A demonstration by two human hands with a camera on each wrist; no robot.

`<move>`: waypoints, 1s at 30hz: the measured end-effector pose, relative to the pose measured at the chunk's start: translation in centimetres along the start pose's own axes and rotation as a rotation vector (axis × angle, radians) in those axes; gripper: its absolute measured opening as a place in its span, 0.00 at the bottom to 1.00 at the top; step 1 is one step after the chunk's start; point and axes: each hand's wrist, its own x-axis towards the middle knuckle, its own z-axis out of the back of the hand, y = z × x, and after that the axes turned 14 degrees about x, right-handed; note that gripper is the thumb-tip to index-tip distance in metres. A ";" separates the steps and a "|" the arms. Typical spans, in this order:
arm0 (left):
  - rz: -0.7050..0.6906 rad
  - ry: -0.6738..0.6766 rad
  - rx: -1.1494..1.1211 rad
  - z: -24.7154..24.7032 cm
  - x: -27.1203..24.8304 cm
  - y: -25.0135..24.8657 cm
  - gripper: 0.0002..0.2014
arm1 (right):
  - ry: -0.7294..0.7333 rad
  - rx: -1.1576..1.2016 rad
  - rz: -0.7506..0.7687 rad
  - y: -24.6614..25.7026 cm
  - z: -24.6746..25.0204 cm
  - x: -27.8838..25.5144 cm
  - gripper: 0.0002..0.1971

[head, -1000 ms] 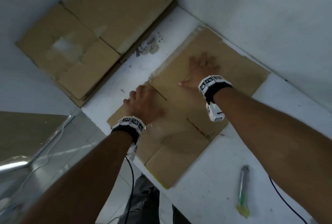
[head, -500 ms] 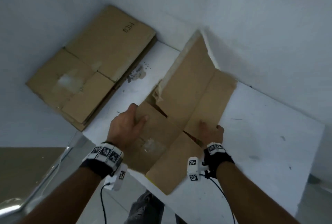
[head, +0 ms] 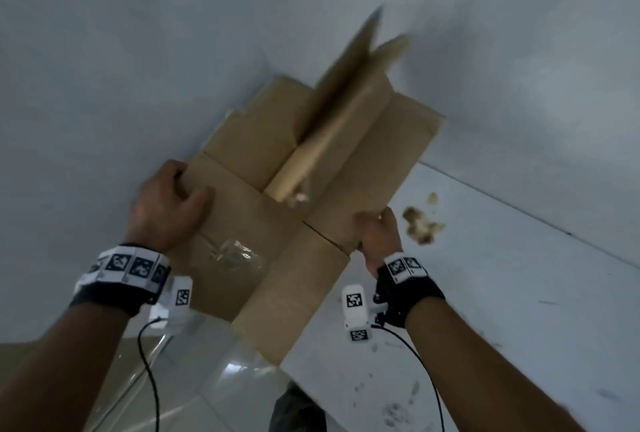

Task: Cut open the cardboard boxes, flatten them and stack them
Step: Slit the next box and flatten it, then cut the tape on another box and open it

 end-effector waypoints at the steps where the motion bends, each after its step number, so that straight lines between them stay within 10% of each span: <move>1: -0.004 -0.002 -0.007 0.0 2.6 1.7 0.34 | 0.001 -0.042 0.033 -0.1 -2.8 1.1 0.23; 10: -0.255 0.228 0.267 -10.2 11.2 10.8 0.50 | -0.367 -0.981 0.118 -3.0 -15.2 8.7 0.52; 17: -0.323 0.301 0.368 -16.4 10.9 13.7 0.59 | 0.247 -1.719 0.372 1.3 -20.9 17.0 0.52; 30: -0.303 0.350 0.390 -18.6 12.9 14.4 0.61 | 0.233 -1.895 0.279 0.7 -22.8 24.6 0.62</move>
